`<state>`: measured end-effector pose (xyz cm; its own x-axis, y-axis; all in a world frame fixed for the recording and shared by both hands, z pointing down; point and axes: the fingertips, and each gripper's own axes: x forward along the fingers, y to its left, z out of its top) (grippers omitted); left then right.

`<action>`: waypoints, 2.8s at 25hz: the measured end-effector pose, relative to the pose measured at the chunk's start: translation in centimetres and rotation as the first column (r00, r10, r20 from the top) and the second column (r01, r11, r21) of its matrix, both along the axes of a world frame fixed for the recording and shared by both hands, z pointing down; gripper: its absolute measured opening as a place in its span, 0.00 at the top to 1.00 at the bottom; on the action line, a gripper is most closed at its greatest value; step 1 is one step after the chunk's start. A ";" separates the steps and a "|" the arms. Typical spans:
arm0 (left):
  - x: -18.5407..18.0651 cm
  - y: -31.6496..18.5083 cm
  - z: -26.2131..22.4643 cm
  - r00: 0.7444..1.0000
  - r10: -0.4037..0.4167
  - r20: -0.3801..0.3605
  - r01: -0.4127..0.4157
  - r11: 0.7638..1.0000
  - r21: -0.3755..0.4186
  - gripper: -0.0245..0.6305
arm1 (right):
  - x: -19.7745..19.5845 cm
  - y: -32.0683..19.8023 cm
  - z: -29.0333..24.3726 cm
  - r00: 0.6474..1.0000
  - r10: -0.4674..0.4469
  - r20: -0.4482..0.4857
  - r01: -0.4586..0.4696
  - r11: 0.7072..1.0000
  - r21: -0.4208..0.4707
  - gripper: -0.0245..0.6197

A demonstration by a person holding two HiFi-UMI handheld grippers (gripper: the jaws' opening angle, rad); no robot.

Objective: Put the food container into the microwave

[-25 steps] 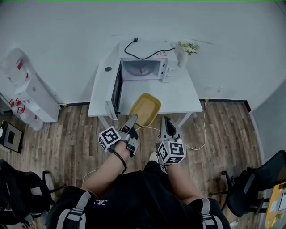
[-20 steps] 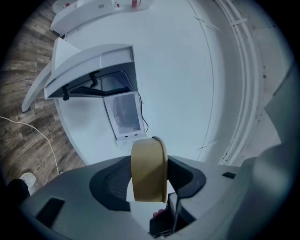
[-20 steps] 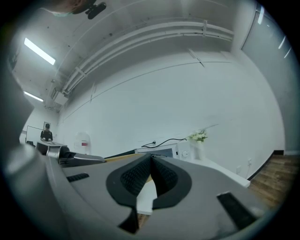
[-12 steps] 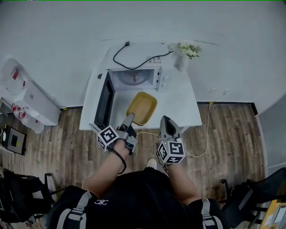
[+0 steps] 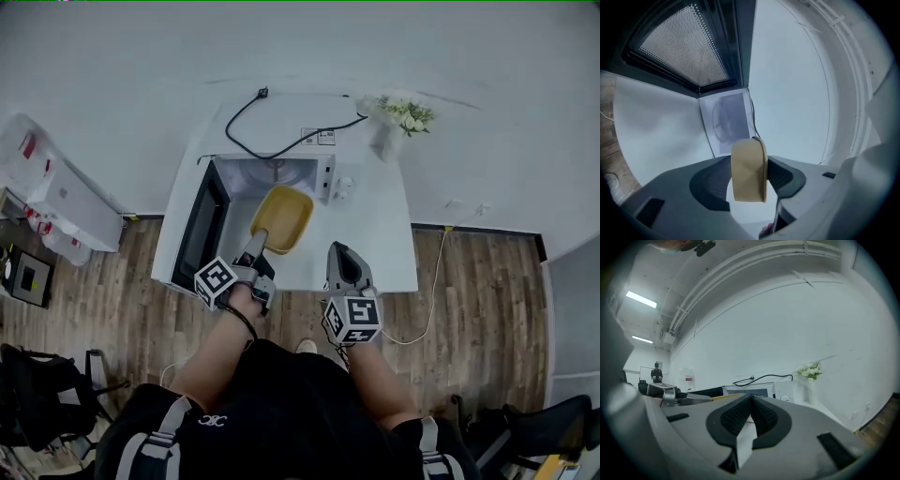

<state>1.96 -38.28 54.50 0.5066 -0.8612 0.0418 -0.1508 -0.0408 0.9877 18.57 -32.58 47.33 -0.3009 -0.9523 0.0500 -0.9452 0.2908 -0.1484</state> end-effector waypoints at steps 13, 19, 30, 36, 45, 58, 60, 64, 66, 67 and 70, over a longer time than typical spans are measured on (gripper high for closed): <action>-0.1 -10.2 5.1 0.997 -0.076 -0.026 0.075 0.996 -0.052 0.62 | 1.0 -7.2 2.3 0.999 -0.047 -0.026 0.045 0.998 -0.052 0.96; -0.5 -16.2 7.2 0.992 -0.114 -0.057 0.111 0.992 -0.067 0.62 | 1.6 -11.7 3.2 0.997 -0.047 -0.055 0.043 0.996 -0.072 0.96; -1.2 -25.0 10.7 0.987 -0.159 -0.033 0.154 0.982 -0.113 0.61 | 2.5 -16.5 5.1 0.996 -0.037 -0.079 0.025 0.990 -0.141 0.96; -1.2 -28.8 11.0 0.986 -0.165 0.005 0.164 0.983 -0.087 0.61 | 3.7 -17.3 7.0 0.997 -0.001 -0.075 -0.013 0.982 -0.189 0.96; -1.3 -30.0 11.7 0.921 -0.089 0.379 0.104 0.994 -0.018 0.59 | 3.5 -17.4 8.3 0.997 0.011 -0.075 -0.027 0.974 -0.224 0.96; -3.0 -28.5 8.5 0.396 -0.131 0.909 0.012 0.990 0.138 0.37 | 2.9 -17.7 8.4 0.998 -0.018 -0.067 0.003 0.976 -0.217 0.96; -2.9 -27.3 7.2 0.357 -0.162 0.920 -0.006 0.984 0.176 0.47 | 2.7 -17.6 8.1 0.998 -0.024 -0.065 0.010 0.979 -0.205 0.96; -2.3 -23.8 4.2 0.319 -0.212 0.924 -0.048 0.970 0.240 0.78 | 2.0 -17.6 7.0 0.998 -0.040 -0.055 0.031 0.985 -0.169 0.96; -1.7 -21.8 3.0 0.314 -0.215 0.925 -0.087 0.964 0.253 0.89 | 1.7 -17.4 6.3 0.998 -0.047 -0.053 0.039 0.989 -0.145 0.96; -1.4 -20.9 2.5 0.313 -0.214 0.925 -0.105 0.960 0.258 0.92 | 1.5 -17.3 6.0 0.997 -0.049 -0.051 0.042 0.990 -0.134 0.96; -0.9 -18.2 0.5 0.312 -0.226 0.923 -0.143 0.949 0.281 0.96 | 0.9 -16.8 4.9 0.997 -0.060 -0.038 0.056 0.993 -0.105 0.96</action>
<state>1.06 -56.53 54.97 0.2424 -0.9410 0.2362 -0.9688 -0.2219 0.1102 19.48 -49.41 52.24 -0.3512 -0.9224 0.1610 -0.9331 0.3304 -0.1423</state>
